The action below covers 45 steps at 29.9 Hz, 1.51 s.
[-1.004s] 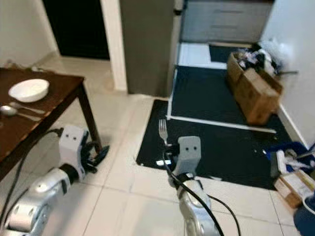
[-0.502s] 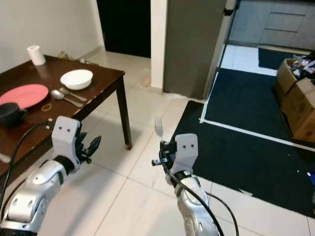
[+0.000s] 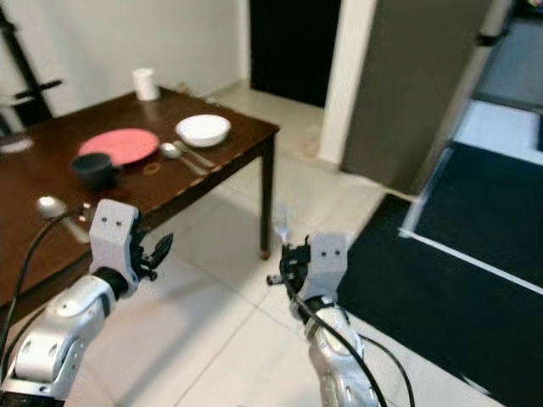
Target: Setting the table
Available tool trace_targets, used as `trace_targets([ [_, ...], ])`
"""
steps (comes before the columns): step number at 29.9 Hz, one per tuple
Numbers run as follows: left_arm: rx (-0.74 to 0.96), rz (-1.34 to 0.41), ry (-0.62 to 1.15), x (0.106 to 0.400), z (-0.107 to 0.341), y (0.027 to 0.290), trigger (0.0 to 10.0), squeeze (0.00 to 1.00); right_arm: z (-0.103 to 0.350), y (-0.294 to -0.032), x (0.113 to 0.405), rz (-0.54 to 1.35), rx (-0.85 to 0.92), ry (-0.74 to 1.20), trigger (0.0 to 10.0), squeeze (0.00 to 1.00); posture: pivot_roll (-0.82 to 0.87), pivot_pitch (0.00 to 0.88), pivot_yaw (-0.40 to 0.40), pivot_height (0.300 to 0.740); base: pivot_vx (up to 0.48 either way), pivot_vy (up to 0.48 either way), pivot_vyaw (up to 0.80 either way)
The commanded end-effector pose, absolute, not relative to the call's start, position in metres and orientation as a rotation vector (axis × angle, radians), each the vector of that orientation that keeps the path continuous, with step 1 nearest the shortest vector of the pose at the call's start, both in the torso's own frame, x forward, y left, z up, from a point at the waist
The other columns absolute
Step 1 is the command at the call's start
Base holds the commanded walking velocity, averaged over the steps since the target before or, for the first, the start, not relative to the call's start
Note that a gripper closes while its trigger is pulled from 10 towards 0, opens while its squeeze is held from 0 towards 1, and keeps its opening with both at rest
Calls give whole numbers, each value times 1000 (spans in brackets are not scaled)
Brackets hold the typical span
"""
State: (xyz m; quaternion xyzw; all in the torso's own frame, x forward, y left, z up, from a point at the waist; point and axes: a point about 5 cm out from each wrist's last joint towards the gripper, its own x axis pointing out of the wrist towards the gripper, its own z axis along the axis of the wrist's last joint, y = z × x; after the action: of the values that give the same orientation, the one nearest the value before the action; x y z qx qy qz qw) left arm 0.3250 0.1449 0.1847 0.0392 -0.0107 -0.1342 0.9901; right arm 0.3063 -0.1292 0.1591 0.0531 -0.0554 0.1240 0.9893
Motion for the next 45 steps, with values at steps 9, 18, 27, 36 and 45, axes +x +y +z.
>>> trace_targets([
  [9, 115, -239, -30, 327, 183, 145, 10000, 0, 156, -131, 305, 243, 111, -98, 10000, 0, 55, 45, 98, 740, 0, 0, 788],
  [18, 179, -119, -90, 334, 191, 152, 10000, 0, 168, -134, 304, 228, 179, -173, 10000, 0, 53, 47, 99, 740, 234, 0, 438],
  [27, 176, -109, -89, 337, 191, 154, 10000, 0, 167, -134, 304, 236, 166, -166, 10000, 0, 51, 49, 100, 740, 480, 0, 0],
  [36, 175, -107, -93, 337, 190, 153, 10000, 0, 167, -132, 304, 247, 154, -167, 10000, 0, 53, 49, 100, 740, 480, 0, 590],
  [45, 179, -102, -97, 338, 189, 153, 10000, 0, 167, -131, 303, 262, 160, -163, 10000, 0, 53, 52, 100, 740, 480, 0, 789],
])
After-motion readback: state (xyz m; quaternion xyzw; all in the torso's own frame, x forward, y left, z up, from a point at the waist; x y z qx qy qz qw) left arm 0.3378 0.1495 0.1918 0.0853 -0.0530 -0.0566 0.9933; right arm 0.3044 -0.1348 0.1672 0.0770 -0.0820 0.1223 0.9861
